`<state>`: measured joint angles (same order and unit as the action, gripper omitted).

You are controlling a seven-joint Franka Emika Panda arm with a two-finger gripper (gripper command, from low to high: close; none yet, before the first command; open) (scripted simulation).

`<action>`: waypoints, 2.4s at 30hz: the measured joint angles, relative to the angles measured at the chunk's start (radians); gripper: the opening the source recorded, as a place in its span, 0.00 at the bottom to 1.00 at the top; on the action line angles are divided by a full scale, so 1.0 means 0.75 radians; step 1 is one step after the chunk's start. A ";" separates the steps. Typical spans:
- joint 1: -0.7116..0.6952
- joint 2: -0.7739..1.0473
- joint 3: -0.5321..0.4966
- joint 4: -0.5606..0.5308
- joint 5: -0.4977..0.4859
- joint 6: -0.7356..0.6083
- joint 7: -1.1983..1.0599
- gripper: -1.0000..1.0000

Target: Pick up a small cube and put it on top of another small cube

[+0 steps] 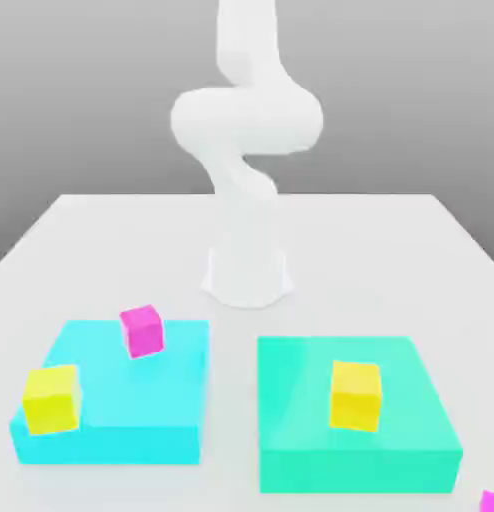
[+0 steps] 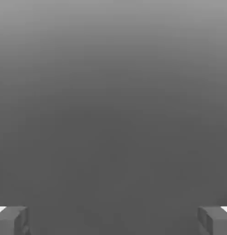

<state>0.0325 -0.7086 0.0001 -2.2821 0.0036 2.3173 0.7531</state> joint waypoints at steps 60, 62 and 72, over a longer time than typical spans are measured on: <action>0.164 1.049 -0.120 -0.160 0.007 0.217 -0.184 0.00; 0.085 0.952 -0.145 -0.241 -0.006 0.202 -0.071 0.00; -0.263 0.464 -0.219 -0.649 -0.116 0.125 0.527 0.00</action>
<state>-0.1650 -0.3606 -0.1638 -2.7687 -0.0836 2.4111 1.1483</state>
